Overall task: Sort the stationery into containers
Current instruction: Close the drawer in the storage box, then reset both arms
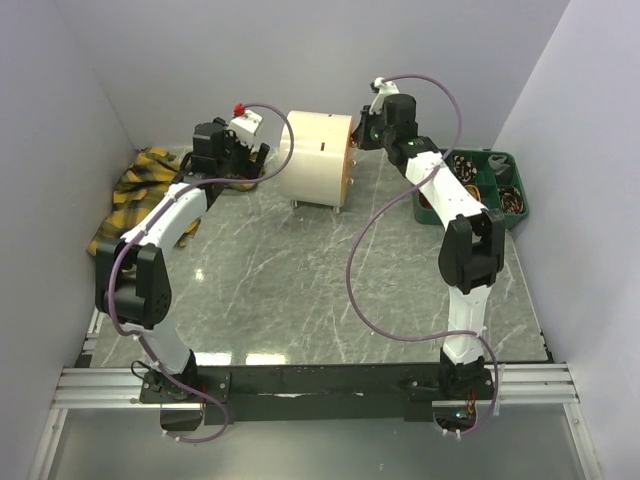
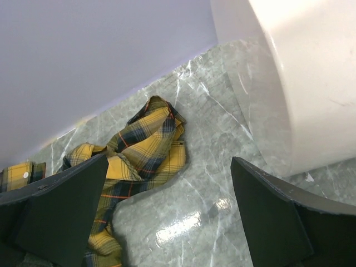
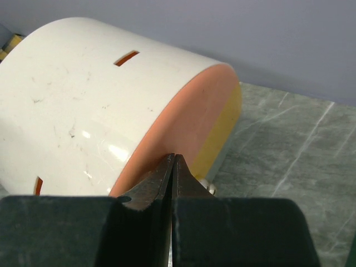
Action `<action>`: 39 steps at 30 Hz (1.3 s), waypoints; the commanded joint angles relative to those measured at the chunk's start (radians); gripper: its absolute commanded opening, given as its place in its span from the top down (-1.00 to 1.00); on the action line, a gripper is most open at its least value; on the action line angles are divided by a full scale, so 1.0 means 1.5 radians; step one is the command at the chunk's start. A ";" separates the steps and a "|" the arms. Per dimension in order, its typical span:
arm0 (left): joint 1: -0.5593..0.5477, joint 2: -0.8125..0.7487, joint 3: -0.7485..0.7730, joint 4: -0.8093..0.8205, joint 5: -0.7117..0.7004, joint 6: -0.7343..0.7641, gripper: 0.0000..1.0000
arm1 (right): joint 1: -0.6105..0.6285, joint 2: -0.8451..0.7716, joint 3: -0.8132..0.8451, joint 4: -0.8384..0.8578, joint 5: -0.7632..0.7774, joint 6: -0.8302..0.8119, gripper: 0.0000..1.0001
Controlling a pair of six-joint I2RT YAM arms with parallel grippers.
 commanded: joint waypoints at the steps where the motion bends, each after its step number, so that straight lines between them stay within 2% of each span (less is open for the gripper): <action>1: -0.007 0.007 0.032 0.025 -0.018 -0.003 -0.99 | 0.028 0.012 0.029 0.024 -0.009 0.012 0.92; 5: -0.007 -0.004 0.030 0.020 -0.032 -0.007 -0.99 | 0.036 -0.006 0.021 0.016 0.023 -0.002 0.91; 9: -0.004 -0.033 0.012 0.015 -0.069 -0.020 -0.99 | 0.009 -0.065 -0.024 0.001 0.068 -0.014 0.91; 12: -0.004 -0.071 -0.006 0.011 -0.081 -0.031 -0.99 | -0.024 -0.129 -0.077 -0.007 0.087 -0.020 0.59; 13: -0.003 -0.091 -0.011 0.011 -0.081 -0.035 -0.99 | -0.038 -0.158 -0.100 -0.010 0.087 -0.028 0.30; 15: -0.004 -0.110 -0.023 -0.007 -0.100 -0.045 -0.99 | -0.048 -0.183 -0.121 -0.017 0.086 -0.048 0.10; 16: -0.003 -0.126 -0.029 -0.012 -0.106 -0.047 -0.99 | -0.053 -0.202 -0.143 -0.019 0.081 -0.060 -0.10; 19: 0.005 -0.151 -0.050 -0.020 -0.126 -0.061 -0.99 | -0.059 -0.227 -0.182 -0.035 0.083 -0.098 -0.49; 21: 0.019 -0.158 -0.065 -0.023 -0.126 -0.083 -0.99 | -0.062 -0.237 -0.203 -0.050 0.067 -0.098 -0.67; 22: 0.026 -0.163 -0.069 -0.023 -0.126 -0.092 -0.99 | -0.062 -0.247 -0.210 -0.055 0.052 -0.098 -0.90; 23: 0.032 -0.163 -0.073 -0.024 -0.124 -0.101 -0.99 | -0.060 -0.252 -0.220 -0.057 0.063 -0.084 -0.95; 29: 0.073 -0.160 -0.078 -0.028 -0.092 -0.147 -0.99 | -0.059 -0.282 -0.261 -0.099 0.140 -0.001 -1.00; 33: 0.074 -0.155 -0.074 -0.023 -0.088 -0.157 -0.99 | -0.055 -0.310 -0.279 -0.112 0.140 -0.002 -1.00; 39: 0.074 -0.139 -0.064 -0.020 -0.078 -0.168 -0.99 | -0.048 -0.306 -0.251 -0.151 0.162 -0.001 -1.00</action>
